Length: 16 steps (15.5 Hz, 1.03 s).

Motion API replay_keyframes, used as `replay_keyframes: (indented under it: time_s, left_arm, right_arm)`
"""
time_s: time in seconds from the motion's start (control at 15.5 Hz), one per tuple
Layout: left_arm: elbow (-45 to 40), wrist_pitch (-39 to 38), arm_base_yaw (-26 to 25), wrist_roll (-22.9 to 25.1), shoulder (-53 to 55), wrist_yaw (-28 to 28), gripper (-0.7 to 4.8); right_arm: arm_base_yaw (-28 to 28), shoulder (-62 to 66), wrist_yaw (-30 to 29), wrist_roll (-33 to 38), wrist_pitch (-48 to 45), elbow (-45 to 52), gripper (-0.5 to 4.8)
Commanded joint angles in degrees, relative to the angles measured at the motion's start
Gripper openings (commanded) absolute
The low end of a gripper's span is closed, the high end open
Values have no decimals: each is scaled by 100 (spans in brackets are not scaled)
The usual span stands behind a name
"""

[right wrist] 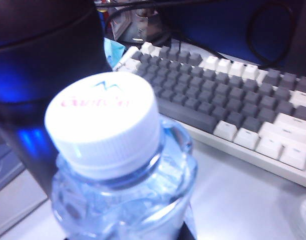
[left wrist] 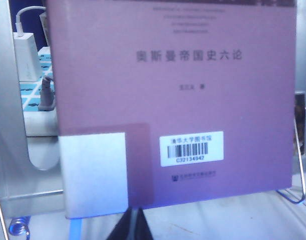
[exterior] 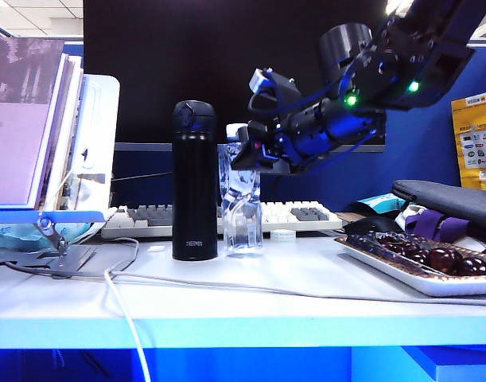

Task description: Pick up the mineral water bottle and place it vertically to the right of the black thermos cup.

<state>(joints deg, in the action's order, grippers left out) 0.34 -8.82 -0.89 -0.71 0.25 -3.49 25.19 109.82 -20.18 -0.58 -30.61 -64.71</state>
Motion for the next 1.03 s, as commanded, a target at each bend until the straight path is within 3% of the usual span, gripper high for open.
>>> replay_keyframes:
  time_s: [0.06, 0.19, 0.52, 0.77, 1.03]
  left_arm:
    - [-2, -55, -2, 24, -15, -28, -4]
    - [-2, -55, -2, 24, -15, -28, -4]
    - [-2, -55, -2, 24, -15, -28, -4]
    - [-2, -55, -2, 24, -15, -26, -4]
    - [-2, -55, -2, 24, -15, -26, -4]
  right_arm:
    - [7, 101, -33, 96, -391, -166, 135]
    - [7, 140, -31, 98, -389, -168, 137]
    - [7, 140, -31, 96, -321, -170, 229]
    - [4, 140, -33, 94, -162, -168, 235]
    - [4, 140, -35, 52, -136, -168, 339]
